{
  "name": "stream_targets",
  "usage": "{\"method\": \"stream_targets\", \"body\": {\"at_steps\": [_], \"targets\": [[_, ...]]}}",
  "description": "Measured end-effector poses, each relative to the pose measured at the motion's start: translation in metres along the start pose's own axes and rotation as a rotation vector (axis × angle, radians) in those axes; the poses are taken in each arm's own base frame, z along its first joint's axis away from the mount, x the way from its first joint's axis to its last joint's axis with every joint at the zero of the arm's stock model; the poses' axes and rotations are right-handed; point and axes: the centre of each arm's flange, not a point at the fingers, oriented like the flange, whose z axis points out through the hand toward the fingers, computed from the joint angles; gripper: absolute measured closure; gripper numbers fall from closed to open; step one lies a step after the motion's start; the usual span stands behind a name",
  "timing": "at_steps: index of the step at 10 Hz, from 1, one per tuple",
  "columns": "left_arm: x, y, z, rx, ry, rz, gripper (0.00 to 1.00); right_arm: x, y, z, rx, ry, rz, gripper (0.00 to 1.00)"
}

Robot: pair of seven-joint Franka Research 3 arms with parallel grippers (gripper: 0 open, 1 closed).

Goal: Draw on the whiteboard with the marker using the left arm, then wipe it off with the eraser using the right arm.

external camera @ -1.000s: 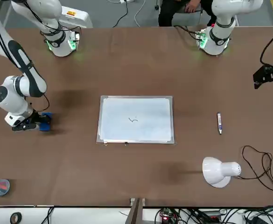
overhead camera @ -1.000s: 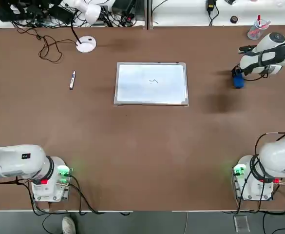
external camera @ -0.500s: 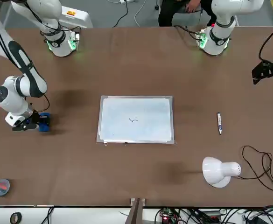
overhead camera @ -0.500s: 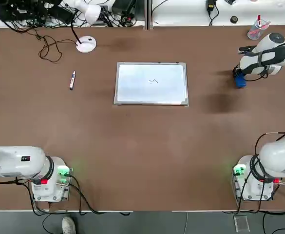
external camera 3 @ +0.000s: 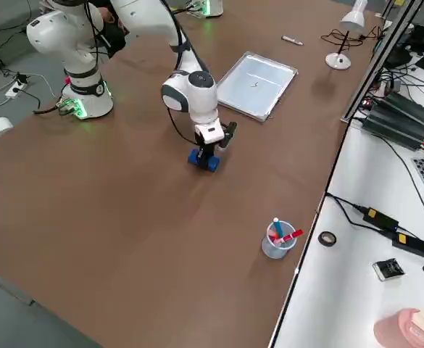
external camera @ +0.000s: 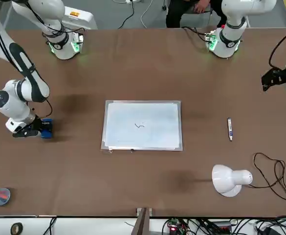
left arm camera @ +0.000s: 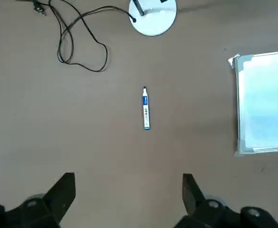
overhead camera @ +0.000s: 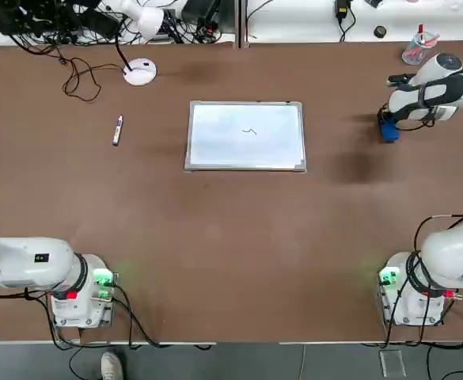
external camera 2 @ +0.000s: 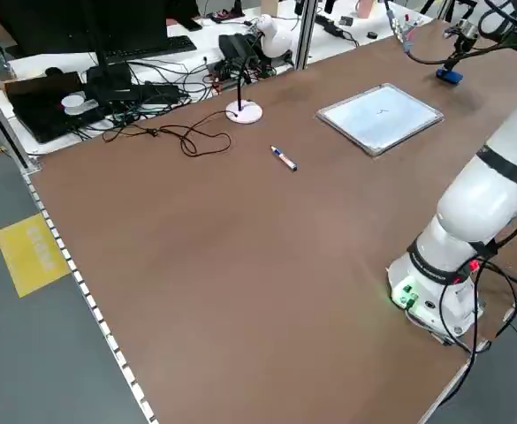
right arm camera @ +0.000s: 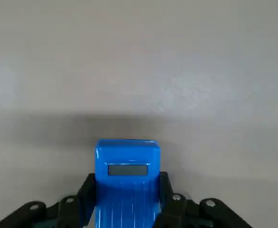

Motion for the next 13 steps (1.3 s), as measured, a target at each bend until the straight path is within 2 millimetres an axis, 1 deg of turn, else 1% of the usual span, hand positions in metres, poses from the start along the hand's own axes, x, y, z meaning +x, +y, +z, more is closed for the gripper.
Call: {"method": "stream_targets", "body": {"at_steps": [1, 2, 3, 5, 7, 10, 13], "targets": [[0.003, 0.001, 0.004, -0.001, -0.006, 0.002, 0.0, 0.004, -0.012, -0.002, 0.004, -0.01, 0.021, 0.44], [0.005, 0.001, 0.007, -0.003, -0.009, 0.003, 0.0, 0.011, -0.03, -0.007, 0.009, -0.025, 0.046, 0.44], [0.006, 0.001, 0.008, -0.003, -0.01, 0.003, 0.0, 0.02, -0.053, -0.016, 0.012, -0.032, 0.067, 0.44], [0.007, 0.001, 0.008, -0.003, -0.012, 0.006, 0.0, 0.037, -0.109, -0.038, 0.019, -0.022, 0.112, 0.44], [0.007, 0.004, 0.009, -0.004, -0.014, 0.013, 0.0, 0.044, -0.164, -0.058, 0.032, 0.001, 0.16, 0.44], [0.008, 0.02, 0.01, -0.005, -0.012, 0.041, 0.0, 0.042, -0.238, -0.075, 0.06, 0.027, 0.226, 0.44], [0.009, 0.02, 0.01, -0.005, -0.011, 0.042, 0.0, 0.031, -0.313, -0.092, 0.098, 0.051, 0.274, 0.44]]}}
